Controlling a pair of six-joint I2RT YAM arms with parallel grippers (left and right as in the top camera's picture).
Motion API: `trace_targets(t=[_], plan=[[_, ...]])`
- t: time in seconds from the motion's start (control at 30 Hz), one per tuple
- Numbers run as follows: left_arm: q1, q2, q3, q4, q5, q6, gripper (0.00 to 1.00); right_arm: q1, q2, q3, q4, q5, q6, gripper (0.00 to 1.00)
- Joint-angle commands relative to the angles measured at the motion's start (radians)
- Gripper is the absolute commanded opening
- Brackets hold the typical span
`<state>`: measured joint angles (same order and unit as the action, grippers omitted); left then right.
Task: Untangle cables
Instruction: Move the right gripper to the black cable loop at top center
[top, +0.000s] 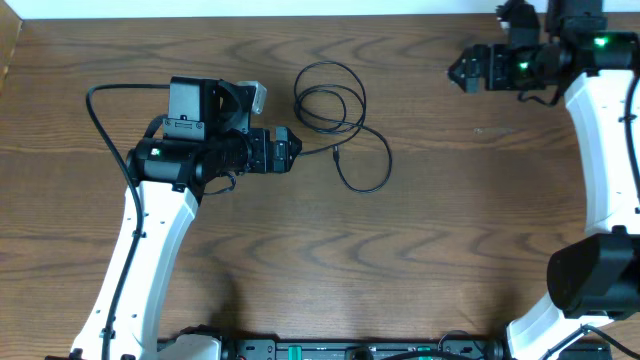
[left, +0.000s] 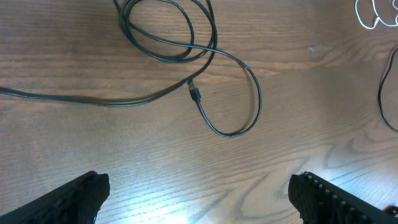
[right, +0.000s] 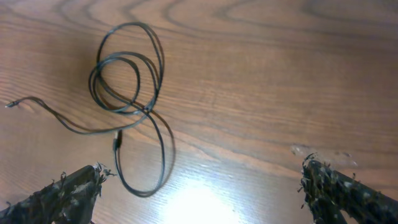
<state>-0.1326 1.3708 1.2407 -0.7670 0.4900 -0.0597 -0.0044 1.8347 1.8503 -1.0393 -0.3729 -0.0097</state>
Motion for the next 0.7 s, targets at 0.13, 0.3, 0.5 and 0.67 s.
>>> trace_targets(t=[0.13,0.3,0.5,0.67], plan=[[0.003,0.002,0.012,-0.003,-0.008,-0.006,0.98,0.055,0.0,0.008,0.026,0.026,0.065,0.99],[0.003,0.002,0.012,-0.003,-0.009,-0.005,0.98,0.058,0.0,0.002,0.018,0.023,0.065,0.99],[0.003,0.002,0.013,0.032,-0.008,-0.005,0.98,0.07,0.0,-0.007,0.016,0.023,0.064,0.99],[0.005,-0.021,0.014,0.042,-0.009,-0.005,0.98,0.079,0.0,-0.007,0.022,0.023,0.064,0.99]])
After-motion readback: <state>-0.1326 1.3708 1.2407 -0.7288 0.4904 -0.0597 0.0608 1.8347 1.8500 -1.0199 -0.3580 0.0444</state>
